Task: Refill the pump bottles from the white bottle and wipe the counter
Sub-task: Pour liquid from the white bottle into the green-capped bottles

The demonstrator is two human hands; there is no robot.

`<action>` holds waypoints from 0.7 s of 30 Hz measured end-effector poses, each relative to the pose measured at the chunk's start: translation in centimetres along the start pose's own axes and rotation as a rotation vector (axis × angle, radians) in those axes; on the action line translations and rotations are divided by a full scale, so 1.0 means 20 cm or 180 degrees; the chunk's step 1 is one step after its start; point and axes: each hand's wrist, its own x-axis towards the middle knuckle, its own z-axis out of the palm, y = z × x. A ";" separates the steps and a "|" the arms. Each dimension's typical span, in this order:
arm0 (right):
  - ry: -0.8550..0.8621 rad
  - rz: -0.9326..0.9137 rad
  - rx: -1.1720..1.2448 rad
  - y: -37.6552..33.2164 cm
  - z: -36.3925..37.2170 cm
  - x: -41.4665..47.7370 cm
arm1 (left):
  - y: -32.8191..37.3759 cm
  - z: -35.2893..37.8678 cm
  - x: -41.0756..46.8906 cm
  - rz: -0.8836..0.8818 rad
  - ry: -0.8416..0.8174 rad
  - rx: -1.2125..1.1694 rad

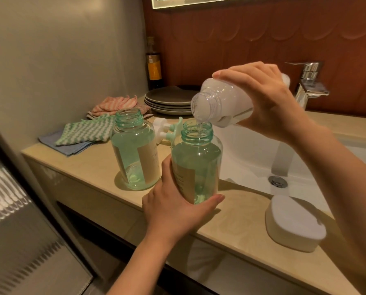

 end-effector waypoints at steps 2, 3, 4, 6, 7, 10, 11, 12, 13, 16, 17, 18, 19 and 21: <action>-0.0007 0.0001 -0.0013 0.00 0.00 0.00 | 0.00 0.00 0.00 0.0019 0.0011 -0.0022; -0.0012 0.0001 -0.0017 0.00 0.00 0.00 | 0.00 0.00 0.00 0.0028 0.0020 -0.0033; -0.0015 0.0001 -0.0019 0.00 0.00 0.00 | 0.00 0.00 0.00 0.0032 0.0027 -0.0040; -0.0008 -0.0005 -0.0028 0.00 0.00 0.00 | 0.00 0.00 0.00 0.0035 0.0033 -0.0042; -0.0002 -0.0009 -0.0032 0.00 0.00 0.00 | 0.00 0.00 0.00 0.0035 0.0031 -0.0040; 0.0010 -0.0028 -0.0043 0.00 0.00 0.00 | -0.01 0.00 0.00 0.0026 0.0024 -0.0050; 0.0013 -0.0029 -0.0052 0.00 -0.01 0.00 | -0.01 0.00 0.00 0.0025 0.0021 -0.0051; 0.0016 -0.0030 -0.0060 0.00 0.00 0.00 | -0.01 0.00 0.00 0.0021 0.0019 -0.0050; 0.0021 -0.0032 -0.0065 0.00 0.00 0.00 | 0.00 0.00 0.00 0.0018 0.0018 -0.0048; 0.0019 -0.0033 -0.0058 0.00 0.00 0.00 | 0.00 0.00 0.00 -0.0010 0.0012 -0.0014; 0.0014 -0.0034 -0.0058 0.00 0.00 0.00 | 0.00 0.00 0.00 -0.0017 0.0009 0.0003; 0.0013 -0.0035 -0.0059 0.00 0.00 0.00 | 0.00 0.00 0.00 -0.0018 0.0007 0.0016; 0.0014 -0.0037 -0.0058 0.00 0.00 0.00 | 0.00 0.00 0.00 -0.0012 0.0010 0.0021; 0.0013 -0.0040 -0.0056 0.00 -0.01 0.00 | 0.00 0.00 0.00 0.0002 0.0014 0.0019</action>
